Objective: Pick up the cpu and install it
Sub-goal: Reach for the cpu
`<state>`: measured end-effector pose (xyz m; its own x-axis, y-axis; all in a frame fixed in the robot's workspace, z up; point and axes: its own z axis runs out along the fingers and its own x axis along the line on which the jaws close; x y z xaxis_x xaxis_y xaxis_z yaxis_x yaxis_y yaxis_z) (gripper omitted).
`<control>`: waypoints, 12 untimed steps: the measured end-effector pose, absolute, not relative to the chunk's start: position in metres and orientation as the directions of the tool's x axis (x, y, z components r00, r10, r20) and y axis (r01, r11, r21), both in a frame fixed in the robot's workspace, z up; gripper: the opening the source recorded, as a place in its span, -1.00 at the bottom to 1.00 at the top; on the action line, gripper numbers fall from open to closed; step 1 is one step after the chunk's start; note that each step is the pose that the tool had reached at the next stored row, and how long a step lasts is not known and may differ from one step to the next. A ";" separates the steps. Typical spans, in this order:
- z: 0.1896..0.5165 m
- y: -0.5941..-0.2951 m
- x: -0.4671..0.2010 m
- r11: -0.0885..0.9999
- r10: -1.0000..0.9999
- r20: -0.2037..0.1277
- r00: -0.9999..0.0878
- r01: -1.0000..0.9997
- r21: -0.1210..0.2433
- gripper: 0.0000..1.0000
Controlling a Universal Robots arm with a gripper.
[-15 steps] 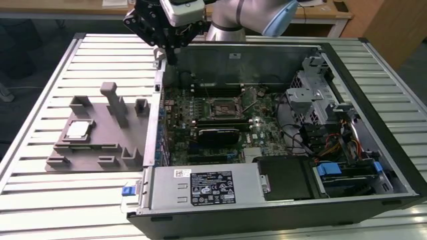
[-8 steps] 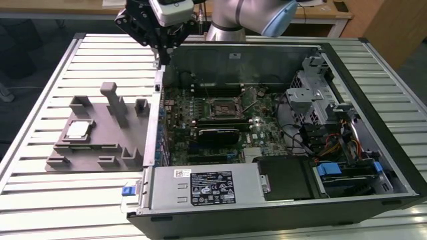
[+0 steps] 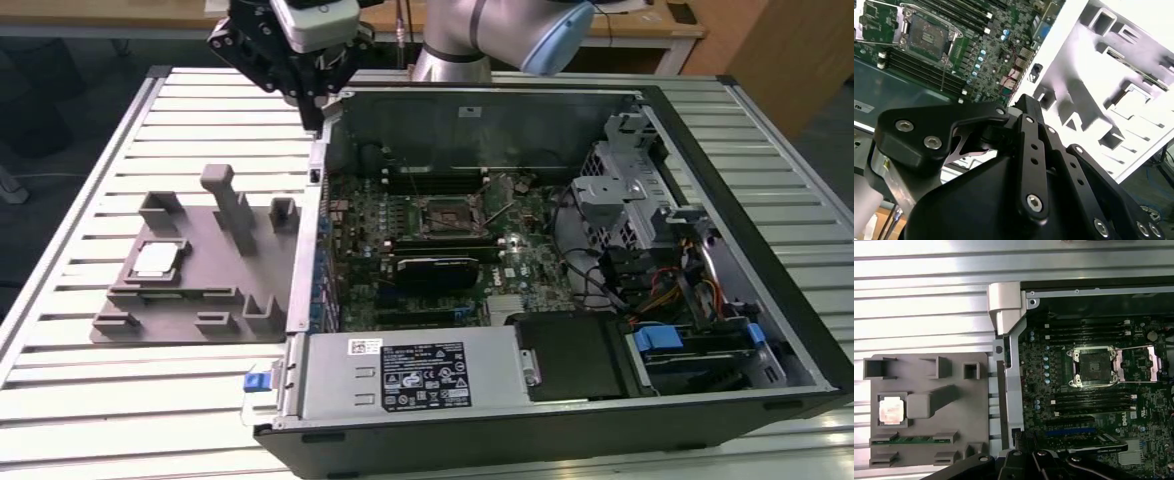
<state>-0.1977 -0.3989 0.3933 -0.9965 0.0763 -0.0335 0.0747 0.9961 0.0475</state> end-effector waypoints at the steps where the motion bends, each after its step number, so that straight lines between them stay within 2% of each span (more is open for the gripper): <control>1: 0.393 -0.399 -0.199 0.996 0.076 -0.034 -0.997 0.075 0.047 -0.79; 12: 0.393 -0.399 -0.222 0.996 0.077 -0.034 -0.996 0.075 0.048 -0.79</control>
<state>-0.2224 -0.3989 0.3933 -0.9965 0.0767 -0.0343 0.0750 0.9960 0.0478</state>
